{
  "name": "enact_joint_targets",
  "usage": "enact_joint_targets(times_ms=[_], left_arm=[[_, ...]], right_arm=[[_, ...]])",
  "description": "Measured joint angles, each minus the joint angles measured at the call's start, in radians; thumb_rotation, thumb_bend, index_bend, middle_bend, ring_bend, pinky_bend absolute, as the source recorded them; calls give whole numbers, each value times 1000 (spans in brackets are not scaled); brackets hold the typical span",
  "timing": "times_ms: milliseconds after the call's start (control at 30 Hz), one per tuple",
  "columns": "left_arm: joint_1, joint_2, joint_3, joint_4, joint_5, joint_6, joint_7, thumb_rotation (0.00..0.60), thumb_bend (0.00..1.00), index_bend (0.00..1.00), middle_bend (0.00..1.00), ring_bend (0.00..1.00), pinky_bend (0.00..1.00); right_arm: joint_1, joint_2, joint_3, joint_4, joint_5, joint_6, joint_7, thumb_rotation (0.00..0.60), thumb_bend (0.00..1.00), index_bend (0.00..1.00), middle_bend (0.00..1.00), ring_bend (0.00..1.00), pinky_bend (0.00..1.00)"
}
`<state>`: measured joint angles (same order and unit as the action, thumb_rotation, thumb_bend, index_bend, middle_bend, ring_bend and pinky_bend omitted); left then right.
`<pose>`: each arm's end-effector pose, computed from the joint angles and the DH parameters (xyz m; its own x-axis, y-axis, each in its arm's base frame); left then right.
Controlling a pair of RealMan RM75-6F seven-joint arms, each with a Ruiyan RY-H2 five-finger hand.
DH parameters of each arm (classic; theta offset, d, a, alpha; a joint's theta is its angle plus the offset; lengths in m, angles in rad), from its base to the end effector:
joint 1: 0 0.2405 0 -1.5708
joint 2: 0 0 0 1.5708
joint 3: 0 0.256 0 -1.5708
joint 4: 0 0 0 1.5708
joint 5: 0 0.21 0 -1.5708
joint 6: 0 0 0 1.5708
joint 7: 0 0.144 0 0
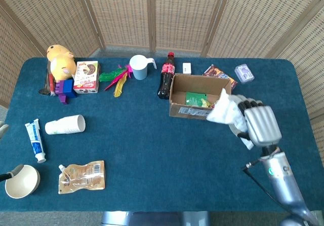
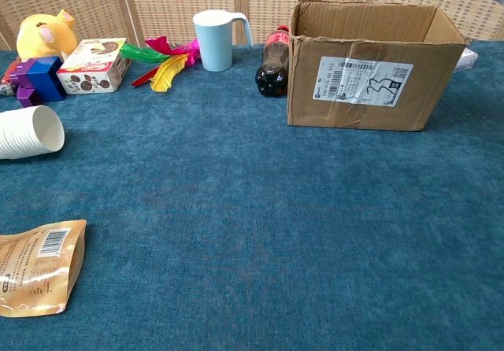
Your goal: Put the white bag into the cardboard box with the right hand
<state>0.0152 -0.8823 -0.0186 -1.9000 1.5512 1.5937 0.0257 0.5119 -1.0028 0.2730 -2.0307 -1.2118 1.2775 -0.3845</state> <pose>-0.2735 0.1434 0.2127 0.3761 -0.0344 0.9260 0.9265 0.0287 -0.3752 -0.1397 -0.2974 0.1703 0.3993 0.0828 0.9131 -0.8735 -0.2681 0.4063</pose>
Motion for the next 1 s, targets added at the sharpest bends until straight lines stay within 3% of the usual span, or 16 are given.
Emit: enact_joint_targets(times_ms=[200, 367, 600, 633, 667, 700, 733, 800, 867, 1000], left_arm=[[-6, -3, -5, 0, -14, -11, 8, 600, 69, 62, 0, 0, 0], [-10, -5, -6, 1, -23, -20, 12, 600, 69, 61, 0, 0, 0], [-17, -7, -13, 2, -43, -32, 17, 600, 69, 62, 0, 0, 0], [-18, -7, -13, 3, -46, -34, 16, 600, 69, 62, 0, 0, 0], [-18, -7, -14, 4, -49, -36, 14, 600, 70, 62, 0, 0, 0], [-19, -6, -15, 5, -52, -38, 12, 600, 69, 61, 0, 0, 0], [-19, -6, -16, 6, -54, -38, 11, 600, 69, 62, 0, 0, 0], [-19, -5, -17, 7, -55, -36, 7, 600, 70, 62, 0, 0, 0], [-19, -5, -18, 8, -54, -35, 6, 600, 70, 61, 0, 0, 0], [-22, -5, -17, 7, -55, -42, 8, 600, 69, 61, 0, 0, 0]], right_arm=[[159, 13, 64, 101, 71, -182, -24, 600, 593, 623, 637, 630, 764], [266, -21, 73, 205, 124, -277, -98, 600, 591, 628, 638, 630, 764], [378, -98, 73, 295, 289, -347, -205, 600, 580, 597, 623, 609, 759], [390, -110, 70, 305, 311, -350, -220, 600, 554, 477, 567, 560, 733], [401, -120, 65, 314, 331, -354, -234, 600, 509, 292, 443, 468, 682], [413, -129, 58, 323, 357, -363, -252, 600, 461, 170, 328, 378, 632], [420, -131, 52, 326, 376, -372, -261, 600, 338, 23, 136, 197, 529], [435, -128, 42, 328, 419, -397, -266, 600, 148, 0, 9, 36, 420], [442, -124, 37, 331, 439, -407, -264, 600, 11, 0, 0, 0, 338], [442, -115, 26, 338, 404, -381, -253, 600, 0, 0, 0, 0, 292]])
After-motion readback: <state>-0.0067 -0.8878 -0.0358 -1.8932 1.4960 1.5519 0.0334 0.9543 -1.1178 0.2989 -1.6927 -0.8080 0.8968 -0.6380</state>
